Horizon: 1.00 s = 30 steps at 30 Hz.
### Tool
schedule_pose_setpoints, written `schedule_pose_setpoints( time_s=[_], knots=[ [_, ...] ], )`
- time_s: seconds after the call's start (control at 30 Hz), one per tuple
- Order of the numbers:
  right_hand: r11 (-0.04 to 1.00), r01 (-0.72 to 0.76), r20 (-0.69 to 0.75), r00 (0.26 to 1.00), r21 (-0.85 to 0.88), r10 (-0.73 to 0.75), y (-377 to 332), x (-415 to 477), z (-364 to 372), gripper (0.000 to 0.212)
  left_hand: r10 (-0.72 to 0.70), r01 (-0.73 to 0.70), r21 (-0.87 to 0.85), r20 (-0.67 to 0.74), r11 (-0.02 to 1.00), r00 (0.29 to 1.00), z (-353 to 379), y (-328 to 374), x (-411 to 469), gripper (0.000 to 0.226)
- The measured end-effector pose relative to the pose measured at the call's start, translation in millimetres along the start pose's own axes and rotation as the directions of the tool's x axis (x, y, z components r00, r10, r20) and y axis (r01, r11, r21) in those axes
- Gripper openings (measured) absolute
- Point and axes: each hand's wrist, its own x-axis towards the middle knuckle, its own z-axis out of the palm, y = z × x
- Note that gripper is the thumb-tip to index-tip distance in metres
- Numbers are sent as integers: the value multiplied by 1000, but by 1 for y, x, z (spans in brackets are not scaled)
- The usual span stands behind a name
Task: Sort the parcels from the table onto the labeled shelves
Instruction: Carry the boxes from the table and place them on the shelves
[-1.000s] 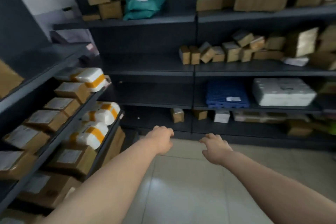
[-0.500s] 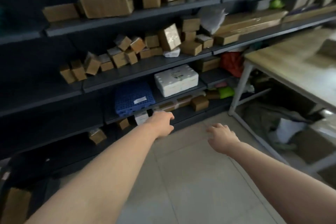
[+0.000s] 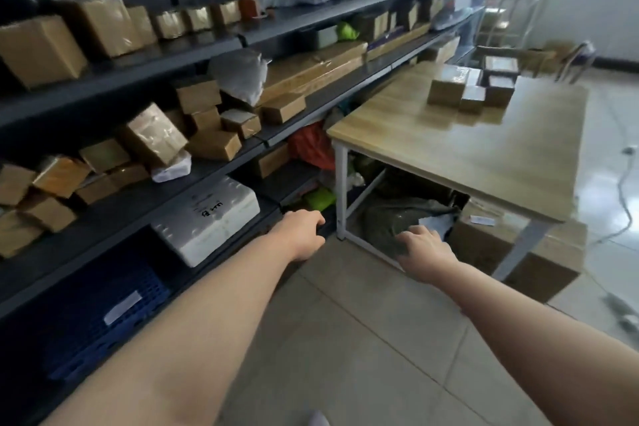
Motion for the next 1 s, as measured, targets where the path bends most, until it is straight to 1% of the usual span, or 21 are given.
schedule_pose_setpoints(
  time_s=[0.1,0.2,0.3,0.4,0.5,0.6,0.7,0.87,1.0],
  knots=[
    [996,-90,-27,995,26,91,10,35,-20,42,49,-50,16,31,999,998,-20,9,52,46],
    [981,-169,-78,981,94,177,23,66,-36,45,108,-109,23,38,994,993,-33,24,105,45],
    [957,-250,-61,963,147,261,41,82,-43,48,169,-172,26,71,985,983,-34,45,148,45],
    [931,-327,-58,939,162,340,67,95,-47,46,236,-244,59,121,968,964,-30,73,183,46],
    [907,-381,-57,917,178,396,98,115,-60,48,305,-318,73,142,945,942,-33,107,217,48],
    [894,-401,-83,902,199,423,130,145,-73,48,363,-379,91,154,921,919,-40,143,254,49],
    [886,-400,-113,894,235,433,163,186,-91,48,394,-411,120,144,904,908,-53,179,294,48],
    [887,-378,-124,899,267,420,218,257,-131,49,385,-405,186,137,895,913,-76,245,364,52],
    [889,-361,-129,904,283,408,268,304,-158,49,374,-384,164,88,909,923,-89,292,420,52]
  ],
)
